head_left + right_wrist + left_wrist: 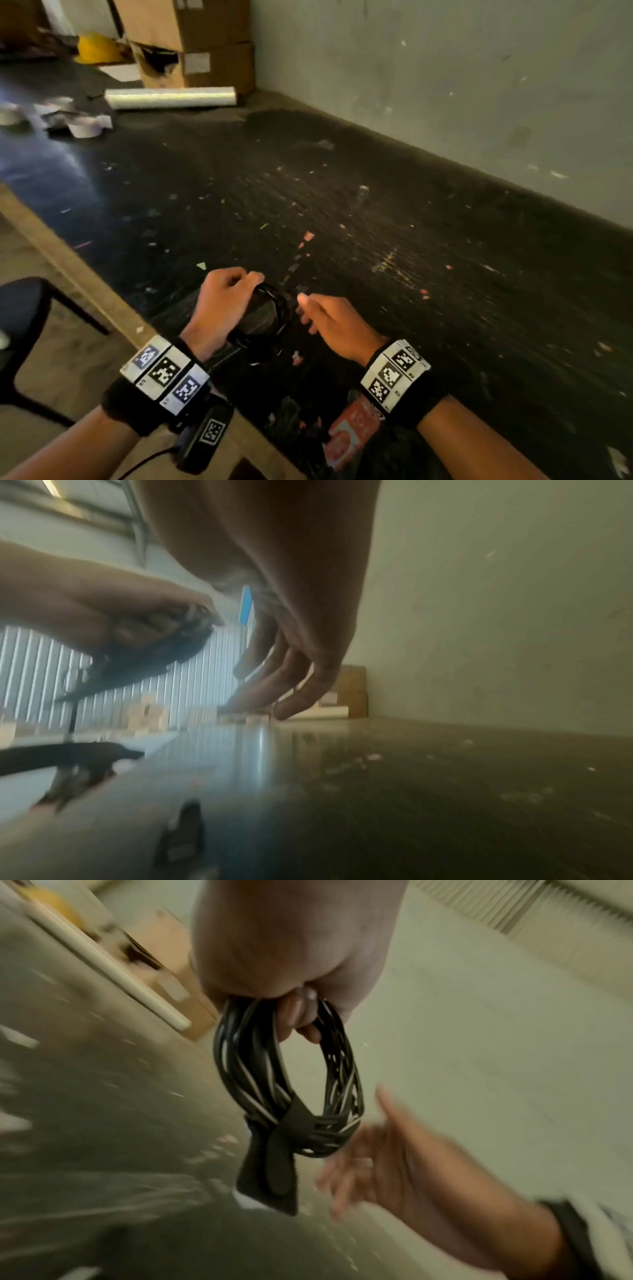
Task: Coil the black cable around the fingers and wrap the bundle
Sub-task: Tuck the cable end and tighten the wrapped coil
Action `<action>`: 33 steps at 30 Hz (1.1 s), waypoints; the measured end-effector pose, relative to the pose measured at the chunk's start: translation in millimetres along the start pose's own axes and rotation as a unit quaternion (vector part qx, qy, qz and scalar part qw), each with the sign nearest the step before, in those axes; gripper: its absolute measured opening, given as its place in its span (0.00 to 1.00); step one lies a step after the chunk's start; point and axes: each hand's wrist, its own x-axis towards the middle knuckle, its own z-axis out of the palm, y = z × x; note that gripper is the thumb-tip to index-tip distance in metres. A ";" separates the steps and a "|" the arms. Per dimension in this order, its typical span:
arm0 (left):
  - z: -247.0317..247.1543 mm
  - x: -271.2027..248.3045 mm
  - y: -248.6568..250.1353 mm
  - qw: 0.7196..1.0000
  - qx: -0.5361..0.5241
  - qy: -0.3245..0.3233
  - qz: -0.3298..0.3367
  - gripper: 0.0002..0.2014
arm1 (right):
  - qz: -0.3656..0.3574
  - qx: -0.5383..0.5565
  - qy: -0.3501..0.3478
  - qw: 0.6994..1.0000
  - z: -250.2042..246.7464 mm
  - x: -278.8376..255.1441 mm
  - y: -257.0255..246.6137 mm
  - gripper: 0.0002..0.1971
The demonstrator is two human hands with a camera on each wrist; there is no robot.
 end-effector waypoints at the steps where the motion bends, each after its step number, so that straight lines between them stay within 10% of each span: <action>1: -12.7 7.2 -7.1 1.000 0.002 0.014 -0.004 0.15 | 0.004 -0.026 -0.011 1.000 6.5 6.7 6.3 0.27; 7: -67.3 42.7 -33.9 1.000 0.008 0.017 -0.009 0.16 | 0.016 -0.168 -0.123 0.978 54.5 35.9 18.7 0.15; 16: -57.5 69.0 -44.1 0.986 0.023 -0.161 -0.041 0.19 | 0.049 -0.287 -0.114 0.950 88.8 43.8 7.3 0.12; 25: 8.1 69.7 -42.5 0.904 0.138 -0.402 0.047 0.20 | 0.070 -0.062 0.177 0.980 42.7 13.0 3.7 0.08; 33: 56.8 42.4 -10.5 0.861 0.096 -0.446 0.224 0.15 | 0.019 -0.026 0.326 0.945 22.3 -27.4 -4.9 0.10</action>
